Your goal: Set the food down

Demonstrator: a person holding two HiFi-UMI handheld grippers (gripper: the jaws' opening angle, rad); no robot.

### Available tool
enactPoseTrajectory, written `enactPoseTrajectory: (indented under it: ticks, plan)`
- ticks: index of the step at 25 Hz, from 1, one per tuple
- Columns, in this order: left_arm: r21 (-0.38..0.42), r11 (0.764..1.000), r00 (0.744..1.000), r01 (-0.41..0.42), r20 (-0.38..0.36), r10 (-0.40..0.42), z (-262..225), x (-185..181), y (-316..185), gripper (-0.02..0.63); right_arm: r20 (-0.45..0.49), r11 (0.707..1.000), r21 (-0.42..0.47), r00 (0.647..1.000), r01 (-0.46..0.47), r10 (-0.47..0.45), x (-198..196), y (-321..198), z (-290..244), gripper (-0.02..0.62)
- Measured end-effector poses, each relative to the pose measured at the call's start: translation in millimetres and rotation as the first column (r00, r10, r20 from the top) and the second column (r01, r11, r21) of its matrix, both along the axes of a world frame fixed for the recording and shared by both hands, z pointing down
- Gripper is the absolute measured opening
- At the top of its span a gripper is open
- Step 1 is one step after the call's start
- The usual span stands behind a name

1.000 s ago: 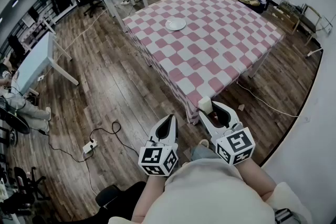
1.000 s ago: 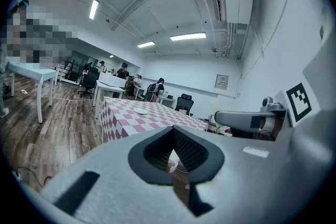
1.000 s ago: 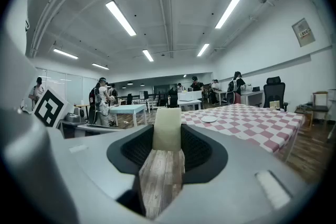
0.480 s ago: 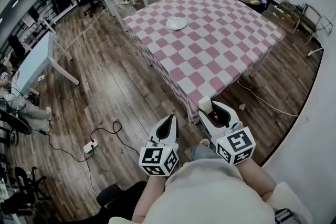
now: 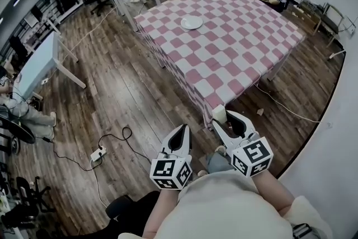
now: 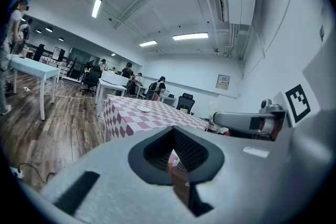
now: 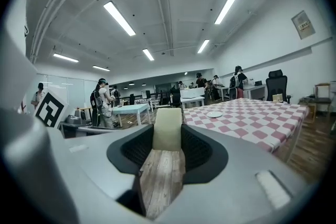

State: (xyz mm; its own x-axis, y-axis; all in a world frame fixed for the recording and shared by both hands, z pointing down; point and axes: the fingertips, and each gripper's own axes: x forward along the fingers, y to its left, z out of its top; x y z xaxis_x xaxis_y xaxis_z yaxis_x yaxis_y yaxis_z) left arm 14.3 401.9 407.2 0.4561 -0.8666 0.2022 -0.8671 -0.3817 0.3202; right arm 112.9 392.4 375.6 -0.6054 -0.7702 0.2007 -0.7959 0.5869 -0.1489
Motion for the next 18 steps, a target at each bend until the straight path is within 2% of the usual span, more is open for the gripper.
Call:
enactPoseTrajectory:
  ticks: [9, 18]
  plan:
    - [-0.02, 0.999, 0.999, 0.034, -0.015, -0.034, 9, -18, 5, 0.006, 0.014, 1.0, -0.024, 1.0, 0.02, -0.019, -16, -1, 6, 0.172]
    - [-0.029, 0.998, 0.998, 0.054, -0.008, -0.054, 14, -30, -38, 0.006, 0.014, 0.999, -0.017, 0.999, 0.044, -0.044, -29, -51, 6, 0.172]
